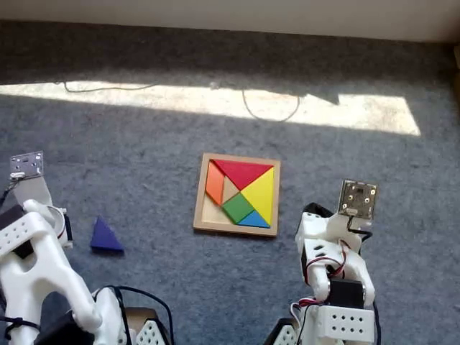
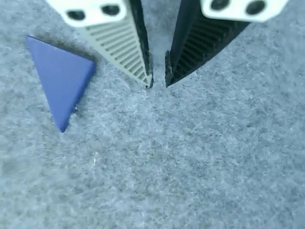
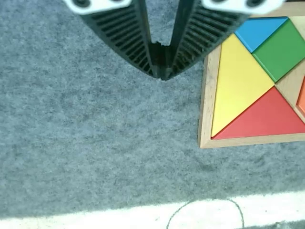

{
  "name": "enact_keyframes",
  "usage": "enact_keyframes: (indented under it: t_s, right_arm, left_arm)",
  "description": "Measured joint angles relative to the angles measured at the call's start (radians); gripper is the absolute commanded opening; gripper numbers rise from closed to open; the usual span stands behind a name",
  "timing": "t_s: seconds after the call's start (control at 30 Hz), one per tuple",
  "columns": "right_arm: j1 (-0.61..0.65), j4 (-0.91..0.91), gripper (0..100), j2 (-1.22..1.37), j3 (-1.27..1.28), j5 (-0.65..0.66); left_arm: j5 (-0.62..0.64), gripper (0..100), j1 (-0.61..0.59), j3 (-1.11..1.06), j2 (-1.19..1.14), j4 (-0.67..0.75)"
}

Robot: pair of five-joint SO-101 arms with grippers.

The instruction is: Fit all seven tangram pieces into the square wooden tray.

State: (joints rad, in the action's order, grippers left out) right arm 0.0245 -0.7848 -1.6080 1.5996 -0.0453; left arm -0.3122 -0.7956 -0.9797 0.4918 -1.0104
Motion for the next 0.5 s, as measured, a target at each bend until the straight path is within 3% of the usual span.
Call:
enact_keyframes:
  t_s: [0.3, 0.5]
  right_arm:
    - [0.0, 0.0, 1.3, 0.0, 0.0, 0.0]
    - [0.0, 0.0, 1.3, 0.0, 0.0, 0.0]
  left_arm:
    - [0.017, 6, 0.209, -0.086, 0.0, 0.058]
    - [0.06, 6, 0.23, -0.086, 0.0, 0.06]
